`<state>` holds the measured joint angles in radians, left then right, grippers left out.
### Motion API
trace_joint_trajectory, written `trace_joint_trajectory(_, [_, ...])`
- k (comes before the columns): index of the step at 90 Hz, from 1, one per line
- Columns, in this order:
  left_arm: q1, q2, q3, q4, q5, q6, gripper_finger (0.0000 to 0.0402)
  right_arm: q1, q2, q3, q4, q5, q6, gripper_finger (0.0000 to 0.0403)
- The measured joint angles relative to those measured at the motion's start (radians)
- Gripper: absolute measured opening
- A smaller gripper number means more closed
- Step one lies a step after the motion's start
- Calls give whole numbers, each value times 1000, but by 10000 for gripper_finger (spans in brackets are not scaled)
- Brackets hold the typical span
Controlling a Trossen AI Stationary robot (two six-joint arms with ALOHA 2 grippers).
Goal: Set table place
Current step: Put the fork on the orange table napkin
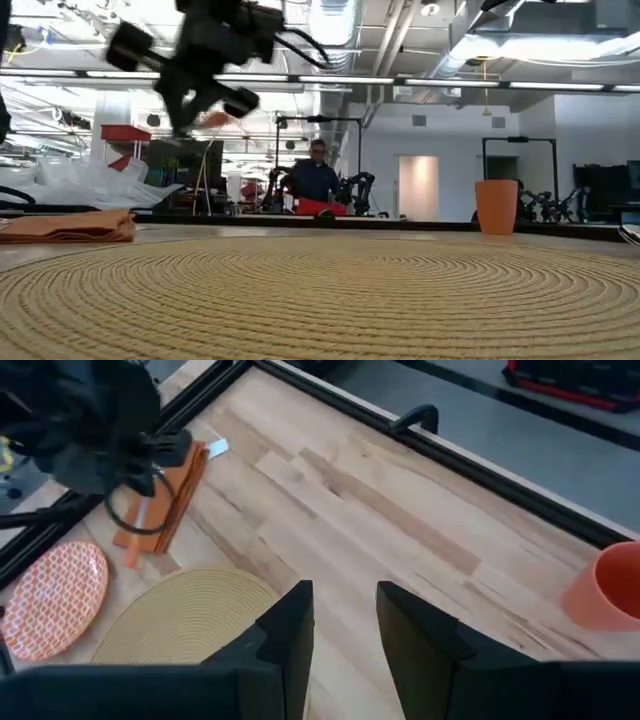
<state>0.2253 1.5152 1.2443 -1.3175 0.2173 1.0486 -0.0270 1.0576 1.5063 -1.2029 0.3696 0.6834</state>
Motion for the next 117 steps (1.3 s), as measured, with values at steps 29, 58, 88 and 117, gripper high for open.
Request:
trace_joint_trajectory(29, [-3, -318, -388, 64, 0, 46, 0, 20, 0, 0, 55, 5, 43, 102])
trace_joint_trajectory(58, [52, -338, -568, 242, -43, 166, 0, 19, 2, 0, 108, 7, 79, 102])
trace_joint_trajectory(88, [169, -339, -594, 254, -64, 281, 0, 19, 3, 0, 143, 7, 95, 102])
trace_joint_trajectory(117, [268, -289, -594, 241, -64, 393, 0, 19, 2, 0, 143, 7, 103, 102])
